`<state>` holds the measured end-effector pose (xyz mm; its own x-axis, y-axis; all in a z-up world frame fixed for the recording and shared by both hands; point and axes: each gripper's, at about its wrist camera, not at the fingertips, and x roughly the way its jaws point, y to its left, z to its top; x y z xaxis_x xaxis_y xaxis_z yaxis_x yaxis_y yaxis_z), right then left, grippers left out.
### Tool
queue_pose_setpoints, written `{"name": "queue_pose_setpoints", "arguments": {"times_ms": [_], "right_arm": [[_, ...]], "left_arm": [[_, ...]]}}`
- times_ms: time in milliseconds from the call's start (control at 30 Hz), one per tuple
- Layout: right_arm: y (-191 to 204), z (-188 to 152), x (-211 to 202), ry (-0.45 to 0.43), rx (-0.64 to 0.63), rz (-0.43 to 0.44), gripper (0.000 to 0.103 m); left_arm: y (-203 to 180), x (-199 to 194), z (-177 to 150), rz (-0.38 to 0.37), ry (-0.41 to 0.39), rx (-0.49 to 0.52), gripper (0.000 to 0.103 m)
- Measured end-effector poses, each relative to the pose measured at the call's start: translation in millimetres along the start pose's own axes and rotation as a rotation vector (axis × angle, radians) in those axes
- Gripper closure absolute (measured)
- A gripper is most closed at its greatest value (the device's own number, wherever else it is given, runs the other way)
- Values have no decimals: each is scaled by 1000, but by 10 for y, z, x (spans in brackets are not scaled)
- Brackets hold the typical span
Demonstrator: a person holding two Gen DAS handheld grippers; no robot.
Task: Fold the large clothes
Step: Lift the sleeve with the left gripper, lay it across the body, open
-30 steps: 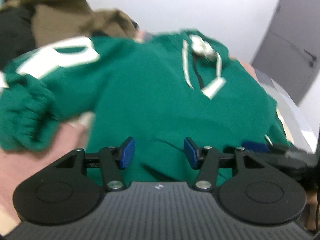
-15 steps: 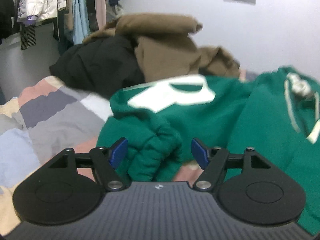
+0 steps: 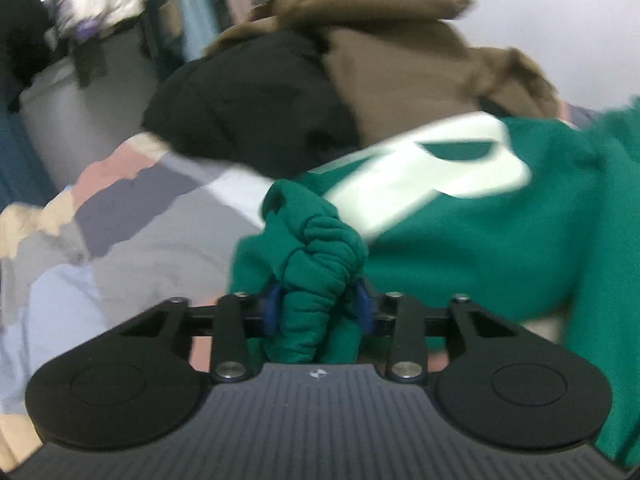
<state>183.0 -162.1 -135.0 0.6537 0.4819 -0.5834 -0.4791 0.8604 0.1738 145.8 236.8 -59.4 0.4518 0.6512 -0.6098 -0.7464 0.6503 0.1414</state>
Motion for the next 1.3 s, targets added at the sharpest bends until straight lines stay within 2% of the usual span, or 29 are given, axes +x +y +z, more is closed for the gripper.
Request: {"name": "queue_pose_setpoints", "arguments": {"times_ms": [133, 333, 467, 667, 867, 1000, 1167, 1300], "right_arm": [[-32, 7, -8, -3, 12, 11, 37], [-88, 8, -4, -15, 27, 24, 37], [-117, 26, 11, -22, 42, 27, 36], [-93, 64, 84, -23, 7, -1, 36], [-102, 107, 111, -21, 13, -9, 36], [-141, 156, 169, -21, 39, -2, 36], [-200, 181, 178, -28, 75, 19, 36], [-243, 186, 105, -34, 101, 32, 36]], "left_arm": [[513, 126, 359, 40, 53, -124, 77], [1166, 253, 959, 64, 29, -216, 80], [1359, 385, 1348, 39, 11, -240, 81], [1501, 719, 1727, 50, -3, -226, 82], [1574, 719, 2309, 3, -68, -248, 83], [1319, 407, 2572, -66, -132, -152, 83], [809, -413, 2781, -244, -249, -29, 83], [274, -1178, 2820, -409, -334, 70, 83]]}}
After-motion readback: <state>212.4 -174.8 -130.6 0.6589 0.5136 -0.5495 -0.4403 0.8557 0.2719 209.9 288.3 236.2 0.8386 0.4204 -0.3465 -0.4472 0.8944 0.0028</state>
